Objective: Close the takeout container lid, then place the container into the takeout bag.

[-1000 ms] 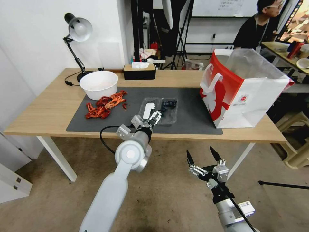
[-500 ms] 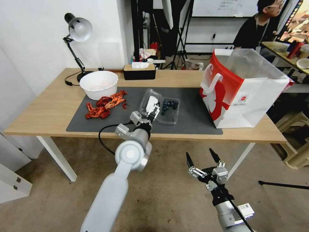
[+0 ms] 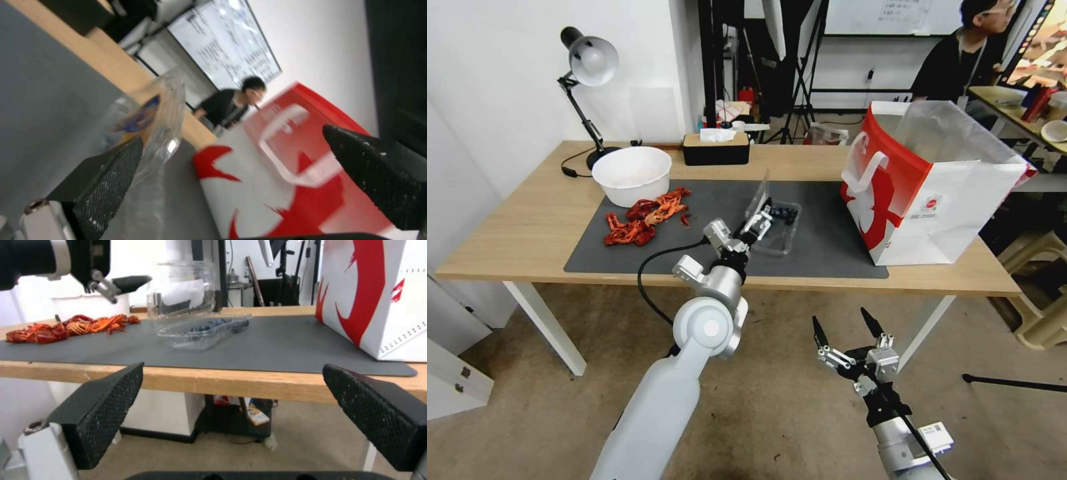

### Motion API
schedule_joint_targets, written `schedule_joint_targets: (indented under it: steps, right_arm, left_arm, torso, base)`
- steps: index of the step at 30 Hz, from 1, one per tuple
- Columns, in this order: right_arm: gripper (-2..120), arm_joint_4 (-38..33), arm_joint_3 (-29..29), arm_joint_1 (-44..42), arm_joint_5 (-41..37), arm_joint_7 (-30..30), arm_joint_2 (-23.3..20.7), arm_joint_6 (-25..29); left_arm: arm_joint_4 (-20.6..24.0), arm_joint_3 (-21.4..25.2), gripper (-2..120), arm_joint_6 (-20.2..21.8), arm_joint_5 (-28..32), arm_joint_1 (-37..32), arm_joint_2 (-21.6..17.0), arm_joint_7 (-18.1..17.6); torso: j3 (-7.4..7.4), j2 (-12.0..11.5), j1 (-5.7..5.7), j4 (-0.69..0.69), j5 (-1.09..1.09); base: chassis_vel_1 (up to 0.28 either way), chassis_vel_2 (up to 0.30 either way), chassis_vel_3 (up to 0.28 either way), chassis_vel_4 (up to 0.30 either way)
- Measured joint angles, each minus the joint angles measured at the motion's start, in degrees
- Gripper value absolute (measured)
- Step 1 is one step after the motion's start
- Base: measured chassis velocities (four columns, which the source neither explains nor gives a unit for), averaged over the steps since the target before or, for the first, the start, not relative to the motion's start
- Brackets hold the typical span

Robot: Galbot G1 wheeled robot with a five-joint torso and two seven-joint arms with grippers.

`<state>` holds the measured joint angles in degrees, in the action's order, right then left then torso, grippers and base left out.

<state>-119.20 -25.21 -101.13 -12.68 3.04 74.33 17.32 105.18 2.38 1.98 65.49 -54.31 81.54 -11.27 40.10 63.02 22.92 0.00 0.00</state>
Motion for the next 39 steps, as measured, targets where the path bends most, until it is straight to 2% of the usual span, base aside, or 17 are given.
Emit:
schedule_joint_targets:
  steps: [7, 9, 10, 14, 17, 19, 21, 22, 24, 25, 27, 28, 31, 32, 34, 37, 39]
  right_arm:
    - [100, -0.2, 0.0, -0.3, 0.3, 0.1, 0.4, 0.1]
    - [100, -0.2, 0.0, -0.2, 0.3, 0.3, 0.5, 0.1]
    - [100, -0.2, 0.0, -0.2, 0.3, 0.3, 0.5, 0.1]
    - [100, -0.2, 0.0, -0.2, 0.3, 0.4, 0.8, 0.1]
    - [100, -0.4, 0.3, 0.1, -1.2, 1.5, 1.2, 0.0]
    - [100, -0.6, 0.3, 0.2, -2.1, 2.2, 1.1, -0.1]
    - [100, -1.6, 0.3, 1.3, -6.9, 4.9, 0.4, -1.0]
    - [100, -1.6, 0.3, 1.3, -6.9, 4.9, 0.4, -1.0]
    - [100, -2.9, -0.1, 3.3, -13.4, 6.6, -0.9, -3.1]
    - [100, -2.9, -0.1, 3.3, -13.4, 6.6, -0.9, -3.1]
    - [100, -4.4, -0.6, 7.7, -22.3, 6.9, -3.0, -6.2]
    - [100, -4.4, -0.6, 7.7, -22.3, 6.9, -3.0, -6.2]
    - [100, -6.0, -1.0, 14.5, -36.5, 2.9, -5.4, -11.1]
    - [100, -6.0, -1.0, 14.5, -36.5, 2.9, -5.4, -11.1]
    - [100, -6.0, -1.1, 19.4, -47.9, -1.2, -7.0, -14.9]
    - [100, -5.2, -1.1, 22.5, -53.0, -3.4, -7.9, -17.2]
    - [100, -3.0, -0.4, 28.3, -59.5, -8.3, -8.7, -21.0]
  left_arm:
    - [-2.2, -2.2, 100, 2.4, 2.7, 3.1, -0.1, -0.6]
    - [-3.1, -2.8, 99, 3.8, 6.1, 4.8, 0.2, -3.7]
    - [-3.1, -2.8, 99, 3.8, 6.1, 4.8, 0.2, -3.7]
    - [-4.2, -3.2, 87, 4.9, 8.0, 6.4, 0.6, -6.7]
    - [-5.3, -3.8, 69, 6.5, 8.6, 7.6, 0.9, -9.1]
    - [-5.4, -3.9, 66, 7.0, 8.4, 7.7, 0.9, -9.7]
    - [-5.6, -4.1, 56, 9.0, 7.5, 7.9, 0.8, -11.4]
    - [-5.6, -4.1, 56, 9.0, 7.5, 7.9, 0.8, -11.4]
    - [-5.6, -4.2, 46, 10.3, 6.6, 7.9, 0.4, -12.5]
    - [-5.6, -4.2, 46, 10.3, 6.6, 7.9, 0.4, -12.5]
    - [-5.8, -4.2, 34, 11.0, 5.8, 7.9, 0.1, -13.6]
    - [-5.8, -4.2, 34, 11.0, 5.8, 7.9, 0.1, -13.6]
    - [-5.9, -4.2, 21, 11.4, 5.1, 7.8, -0.4, -14.0]
    - [-5.9, -4.2, 21, 11.4, 5.1, 7.8, -0.4, -14.0]
    - [-6.0, -4.1, 10, 11.7, 4.8, 7.7, -0.6, -14.2]
    - [-6.1, -4.1, 4, 11.9, 4.6, 7.7, -0.7, -14.3]
    - [-6.3, -4.0, 0, 12.2, 4.5, 7.7, -0.9, -14.4]
  torso:
    - [0.00, 0.0, 0.00, 0.00, 0.01]
    - [0.00, 0.0, 0.00, 0.00, 0.00]
    - [0.00, 0.0, 0.00, 0.00, 0.00]
    - [0.00, 0.0, 0.00, 0.00, 0.00]
    - [0.00, 0.0, 0.01, -0.01, 0.00]
    - [0.00, 0.0, 0.00, -0.01, 0.00]
    - [0.00, 0.0, 0.00, -0.01, 0.00]
    - [0.00, 0.0, 0.00, -0.01, 0.00]
    - [0.00, 0.0, 0.00, -0.01, 0.00]
    - [0.00, 0.0, 0.00, -0.01, 0.00]
    - [0.00, 0.0, 0.00, 0.00, 0.00]
    - [0.00, 0.0, 0.00, 0.00, 0.00]
    - [0.01, 0.0, 0.00, 0.01, 0.00]
    - [0.01, 0.0, 0.00, 0.01, 0.00]
    - [0.01, 0.0, 0.00, 0.00, 0.00]
    - [0.01, 0.0, 0.01, -0.01, 0.00]
    - [0.01, 0.0, 0.01, 0.01, 0.01]
  base:
    - [0.000, 0.000, 0.000, 0.000]
    - [0.000, 0.000, 0.000, 0.000]
    - [0.000, 0.000, 0.000, 0.000]
    - [0.000, 0.000, 0.000, 0.000]
    - [0.000, 0.000, 0.000, 0.000]
    - [0.000, 0.000, 0.000, 0.000]
    - [0.000, 0.000, 0.000, 0.000]
    - [0.000, 0.000, 0.000, 0.000]
    - [0.000, 0.000, 0.000, 0.000]
    - [0.000, 0.000, 0.000, 0.000]
    - [0.000, 0.000, 0.000, 0.000]
    - [0.000, 0.000, 0.000, 0.000]
    - [0.000, 0.000, 0.000, 0.000]
    - [0.000, 0.000, 0.000, 0.000]
    - [0.000, 0.000, 0.000, 0.000]
    - [0.000, 0.000, 0.000, 0.000]
    - [0.000, 0.000, 0.000, 0.000]
